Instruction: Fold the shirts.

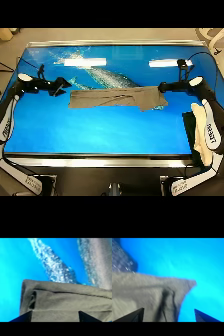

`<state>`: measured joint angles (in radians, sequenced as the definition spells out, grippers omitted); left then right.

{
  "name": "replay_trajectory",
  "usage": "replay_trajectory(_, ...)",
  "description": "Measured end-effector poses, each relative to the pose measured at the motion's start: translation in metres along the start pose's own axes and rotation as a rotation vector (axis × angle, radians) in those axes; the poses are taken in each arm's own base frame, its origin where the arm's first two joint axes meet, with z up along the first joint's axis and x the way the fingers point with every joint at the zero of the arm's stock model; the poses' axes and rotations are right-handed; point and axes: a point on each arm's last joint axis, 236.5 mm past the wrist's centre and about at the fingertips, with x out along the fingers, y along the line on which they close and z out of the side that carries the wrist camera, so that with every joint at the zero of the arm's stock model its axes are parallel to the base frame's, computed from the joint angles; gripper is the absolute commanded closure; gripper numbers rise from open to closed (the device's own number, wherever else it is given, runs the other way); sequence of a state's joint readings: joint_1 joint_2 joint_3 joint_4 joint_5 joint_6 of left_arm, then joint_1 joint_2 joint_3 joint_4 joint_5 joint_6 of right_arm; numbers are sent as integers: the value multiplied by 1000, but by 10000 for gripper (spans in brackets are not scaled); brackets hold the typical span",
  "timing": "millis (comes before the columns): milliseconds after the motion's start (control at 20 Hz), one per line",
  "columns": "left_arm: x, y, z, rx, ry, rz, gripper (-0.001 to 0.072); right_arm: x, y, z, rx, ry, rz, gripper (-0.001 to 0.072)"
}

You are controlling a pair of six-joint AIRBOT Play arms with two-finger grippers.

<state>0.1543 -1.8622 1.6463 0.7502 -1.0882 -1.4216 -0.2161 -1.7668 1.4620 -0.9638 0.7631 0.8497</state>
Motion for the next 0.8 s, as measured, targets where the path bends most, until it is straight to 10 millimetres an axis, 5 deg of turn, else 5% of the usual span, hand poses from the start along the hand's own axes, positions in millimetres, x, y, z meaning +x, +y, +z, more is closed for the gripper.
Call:
replay_trajectory(250, -52, -58, 6, 111, -57, -45, -13, 3, 6, -52, 35, 182, 93, -6)
replay_trajectory(500, -85, -120, -10, 229, -87, -92, -13, 24, 40, -62, 128, 213, 208, 13)
replay_trajectory(550, -88, -131, -15, 251, -85, -101, -13, 28, 45, -62, 153, 211, 219, 92)
replay_trajectory(650, -88, -149, -26, 285, -74, -118, 0, 35, 57, -62, 196, 217, 236, 647)
replay_trajectory(700, -85, -155, -31, 297, -65, -124, 186, 37, 63, -66, 212, 235, 246, 685)
replay_trajectory(750, -80, -161, -37, 308, -52, -129, 538, 36, 68, -64, 235, 235, 264, 686)
replay_trajectory(800, -73, -166, -44, 318, -34, -135, 662, 33, 74, -55, 251, 209, 281, 686)
